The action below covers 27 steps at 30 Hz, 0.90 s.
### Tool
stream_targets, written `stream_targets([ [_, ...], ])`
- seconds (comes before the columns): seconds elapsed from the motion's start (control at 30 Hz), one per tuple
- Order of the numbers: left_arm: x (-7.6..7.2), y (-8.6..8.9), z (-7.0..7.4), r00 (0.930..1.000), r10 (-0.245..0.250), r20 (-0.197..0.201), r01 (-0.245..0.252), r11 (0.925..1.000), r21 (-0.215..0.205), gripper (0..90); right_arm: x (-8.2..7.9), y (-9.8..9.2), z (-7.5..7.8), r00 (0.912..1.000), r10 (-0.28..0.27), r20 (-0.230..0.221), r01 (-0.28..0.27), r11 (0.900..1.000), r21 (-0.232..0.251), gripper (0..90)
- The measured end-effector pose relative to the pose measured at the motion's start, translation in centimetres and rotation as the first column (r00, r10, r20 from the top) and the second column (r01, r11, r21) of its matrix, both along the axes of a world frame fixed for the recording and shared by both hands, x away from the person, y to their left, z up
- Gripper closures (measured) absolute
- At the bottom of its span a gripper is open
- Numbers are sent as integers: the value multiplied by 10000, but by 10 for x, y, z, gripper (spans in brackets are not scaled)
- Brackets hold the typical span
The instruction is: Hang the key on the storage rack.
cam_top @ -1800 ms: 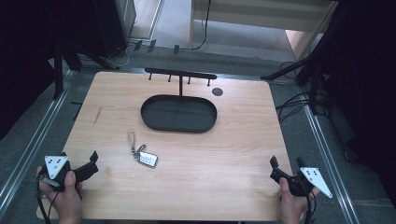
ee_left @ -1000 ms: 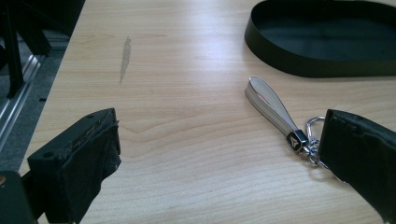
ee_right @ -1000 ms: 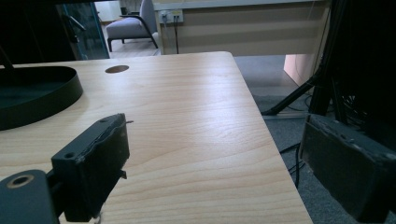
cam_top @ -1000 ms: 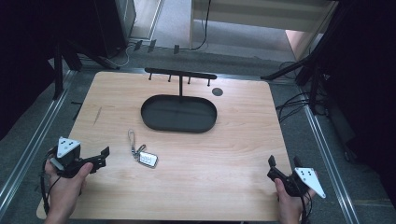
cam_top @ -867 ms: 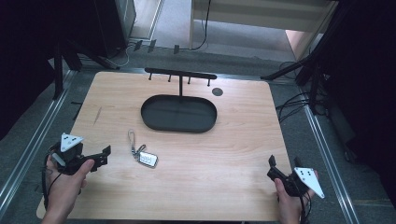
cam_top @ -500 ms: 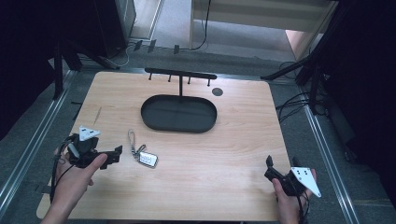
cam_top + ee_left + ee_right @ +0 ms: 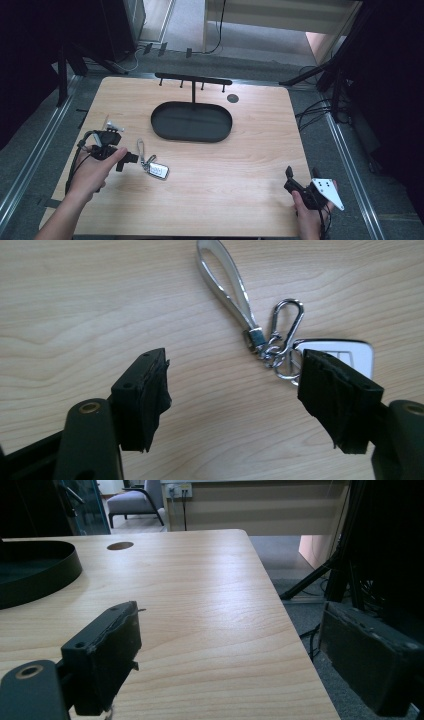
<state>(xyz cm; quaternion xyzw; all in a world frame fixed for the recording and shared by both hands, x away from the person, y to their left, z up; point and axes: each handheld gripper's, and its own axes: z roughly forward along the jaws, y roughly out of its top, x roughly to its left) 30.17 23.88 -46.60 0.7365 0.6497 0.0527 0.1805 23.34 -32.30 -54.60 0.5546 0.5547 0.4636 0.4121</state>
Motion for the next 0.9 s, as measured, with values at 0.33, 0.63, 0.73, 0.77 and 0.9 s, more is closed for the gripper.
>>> stream_targets([
  [0.33,31,-11,-12,9942,597,-891,-566,9977,371,289,0,1,0,10000,-77,-17,77,9999,-94,118],
  [0.63,48,-25,-24,9882,705,-1360,-607,9953,750,347,0,1,0,10000,-44,-37,43,10000,-75,122],
  [0.73,51,-32,-25,9872,529,-1504,-400,9953,881,371,1,1,0,10000,-40,-42,40,10000,-64,123],
  [0.77,51,-34,-26,9876,489,-1491,-348,9948,954,388,1,1,0,10000,-42,-42,42,10000,-68,123],
  [0.9,53,-42,-29,9868,409,-1569,-242,9940,1070,448,1,0,0,10000,-25,-31,24,10000,-81,124],
])
